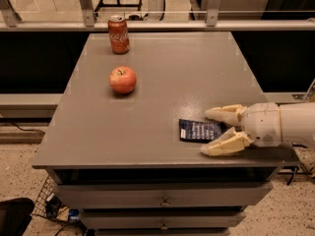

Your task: Move rxbar blueberry near coke can

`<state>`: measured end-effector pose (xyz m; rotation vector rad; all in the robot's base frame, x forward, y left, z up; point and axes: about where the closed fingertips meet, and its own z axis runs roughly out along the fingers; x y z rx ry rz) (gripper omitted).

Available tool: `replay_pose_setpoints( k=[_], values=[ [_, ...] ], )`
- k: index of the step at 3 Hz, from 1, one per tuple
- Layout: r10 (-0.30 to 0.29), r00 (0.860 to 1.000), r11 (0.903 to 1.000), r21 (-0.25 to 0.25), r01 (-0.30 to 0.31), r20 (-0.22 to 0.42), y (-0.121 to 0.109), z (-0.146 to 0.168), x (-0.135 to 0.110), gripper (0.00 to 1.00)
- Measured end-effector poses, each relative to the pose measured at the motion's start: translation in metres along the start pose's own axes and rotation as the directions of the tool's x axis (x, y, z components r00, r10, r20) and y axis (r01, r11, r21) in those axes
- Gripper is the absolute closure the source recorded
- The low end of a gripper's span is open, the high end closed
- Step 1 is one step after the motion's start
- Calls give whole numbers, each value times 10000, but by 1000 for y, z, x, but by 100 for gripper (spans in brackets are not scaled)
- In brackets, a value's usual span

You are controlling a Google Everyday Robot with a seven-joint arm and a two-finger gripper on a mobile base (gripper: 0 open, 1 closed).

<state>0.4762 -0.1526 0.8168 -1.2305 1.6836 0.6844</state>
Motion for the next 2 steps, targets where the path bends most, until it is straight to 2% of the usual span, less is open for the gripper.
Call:
replay_pose_setpoints(
  k=[1,2],
  values=[
    [0,10000,10000,0,0,0,0,0,-1,85],
    [-2,10000,10000,-3,2,0,0,-1,-2,100]
  ],
)
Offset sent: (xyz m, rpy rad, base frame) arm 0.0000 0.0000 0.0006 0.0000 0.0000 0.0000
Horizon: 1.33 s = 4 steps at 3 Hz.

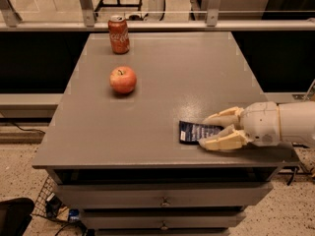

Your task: Move rxbar blueberry near coke can

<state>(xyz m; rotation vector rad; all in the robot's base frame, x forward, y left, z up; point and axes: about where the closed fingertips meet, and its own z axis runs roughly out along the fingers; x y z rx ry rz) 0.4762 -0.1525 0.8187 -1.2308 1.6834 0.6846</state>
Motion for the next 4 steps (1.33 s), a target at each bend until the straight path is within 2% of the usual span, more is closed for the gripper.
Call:
replay_pose_setpoints(
  k=[2,3,4],
  values=[
    [-2,10000,10000,1,2,2,0,0,-1,100],
    [-168,9998,9998,102,167,91,-29,-11,-25,100],
    [116,9999,9997,-213,-116,9,-76,-15,-47,100]
  ],
)
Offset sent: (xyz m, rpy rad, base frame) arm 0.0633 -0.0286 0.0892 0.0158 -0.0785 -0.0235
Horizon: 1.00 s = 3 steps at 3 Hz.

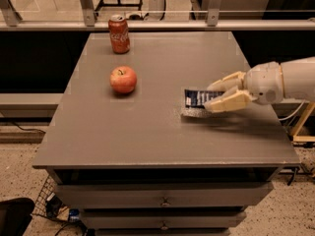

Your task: Move rxbar blueberry near coke can

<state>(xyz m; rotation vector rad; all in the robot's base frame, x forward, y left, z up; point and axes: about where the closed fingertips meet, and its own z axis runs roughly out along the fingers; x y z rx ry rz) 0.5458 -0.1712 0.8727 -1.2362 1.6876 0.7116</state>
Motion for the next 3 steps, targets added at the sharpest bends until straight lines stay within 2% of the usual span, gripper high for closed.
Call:
replay_pose_setpoints(
  k=[1,2,3],
  values=[
    [160,9998,9996,-215,-158,101,-46,4,-24,100],
    [206,9996,9998,-66,-205,189,-94,27,-53,100],
    [-328,9988,9955,904,296,350,-146,49,-115,100]
  ],
)
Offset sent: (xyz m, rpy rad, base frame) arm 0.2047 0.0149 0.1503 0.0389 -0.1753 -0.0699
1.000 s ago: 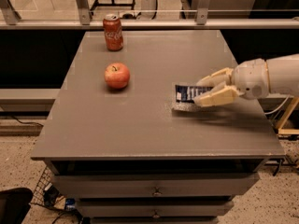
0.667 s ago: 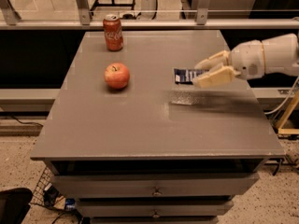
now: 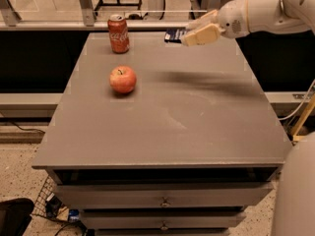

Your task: Move rxbar blueberry near coke can

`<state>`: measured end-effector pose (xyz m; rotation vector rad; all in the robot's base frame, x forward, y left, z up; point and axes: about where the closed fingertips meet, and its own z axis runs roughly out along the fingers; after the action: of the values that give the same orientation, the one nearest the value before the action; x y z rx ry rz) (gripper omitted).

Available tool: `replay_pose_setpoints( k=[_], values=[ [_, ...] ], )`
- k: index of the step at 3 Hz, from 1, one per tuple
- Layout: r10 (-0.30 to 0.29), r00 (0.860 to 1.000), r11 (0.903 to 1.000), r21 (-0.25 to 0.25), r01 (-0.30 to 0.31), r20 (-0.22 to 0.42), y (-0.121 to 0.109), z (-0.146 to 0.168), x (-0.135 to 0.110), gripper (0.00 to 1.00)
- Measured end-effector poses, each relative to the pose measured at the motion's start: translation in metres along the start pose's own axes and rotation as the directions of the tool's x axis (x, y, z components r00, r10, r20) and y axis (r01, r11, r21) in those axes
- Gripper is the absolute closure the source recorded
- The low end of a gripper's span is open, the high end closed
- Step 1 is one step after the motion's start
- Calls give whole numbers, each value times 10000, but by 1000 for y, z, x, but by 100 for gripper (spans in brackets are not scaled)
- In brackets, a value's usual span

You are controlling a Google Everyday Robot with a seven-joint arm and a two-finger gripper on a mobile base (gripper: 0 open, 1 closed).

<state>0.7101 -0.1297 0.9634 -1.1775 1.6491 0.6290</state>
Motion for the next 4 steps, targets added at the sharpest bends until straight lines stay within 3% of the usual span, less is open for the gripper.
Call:
replay_pose_setpoints(
  k=[1,2,4],
  values=[
    [-354,9993,9955,885,342,113,-34,35,-36,100],
    [-411,9990,9916,1236,389,148,-53,72,-44,100],
    [97,10000,9919,1266,-95,-2,-65,126,-7,100]
  ],
)
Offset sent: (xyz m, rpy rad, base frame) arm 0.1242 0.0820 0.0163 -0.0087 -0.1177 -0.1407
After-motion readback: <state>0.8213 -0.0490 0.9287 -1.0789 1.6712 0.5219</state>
